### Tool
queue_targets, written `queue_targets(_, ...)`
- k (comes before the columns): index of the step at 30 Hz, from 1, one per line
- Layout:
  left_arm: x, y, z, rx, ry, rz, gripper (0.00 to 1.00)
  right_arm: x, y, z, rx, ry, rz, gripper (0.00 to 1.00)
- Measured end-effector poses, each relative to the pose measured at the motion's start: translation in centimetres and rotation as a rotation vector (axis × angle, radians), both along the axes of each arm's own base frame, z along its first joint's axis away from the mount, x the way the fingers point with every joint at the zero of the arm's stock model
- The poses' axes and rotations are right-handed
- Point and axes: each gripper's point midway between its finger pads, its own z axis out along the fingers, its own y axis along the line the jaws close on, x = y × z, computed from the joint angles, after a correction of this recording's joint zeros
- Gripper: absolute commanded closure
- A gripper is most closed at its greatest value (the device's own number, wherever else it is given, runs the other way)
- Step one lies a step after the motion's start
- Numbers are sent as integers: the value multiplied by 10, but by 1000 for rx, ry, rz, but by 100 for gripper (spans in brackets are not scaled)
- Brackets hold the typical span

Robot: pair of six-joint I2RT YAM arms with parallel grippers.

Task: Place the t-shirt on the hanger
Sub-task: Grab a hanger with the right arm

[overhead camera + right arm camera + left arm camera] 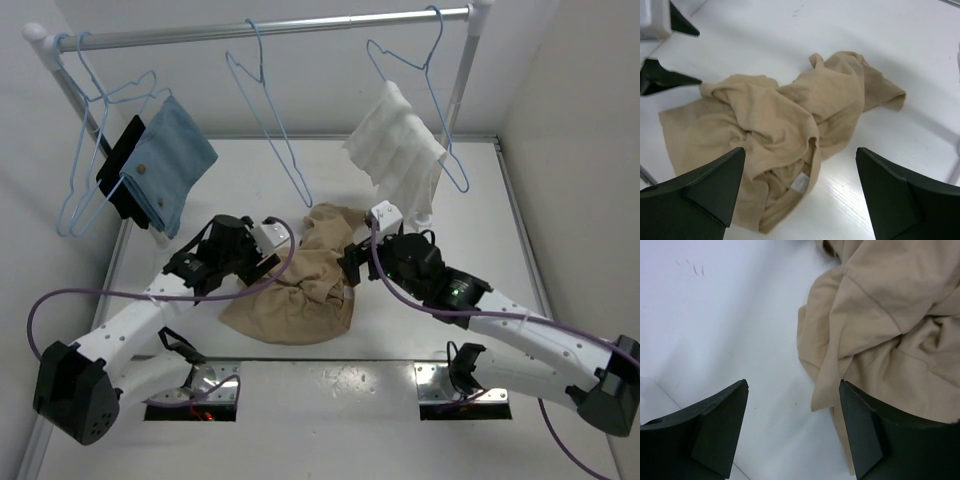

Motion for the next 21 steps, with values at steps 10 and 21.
queue_targets(10, -24, -10, 6, -72, -45, -108, 21, -13, 11, 101, 6, -92, 150, 8)
queue_targets(21, -31, -9, 0, -79, -39, -123, 21, -44, 57, 291, 271, -403, 469, 8)
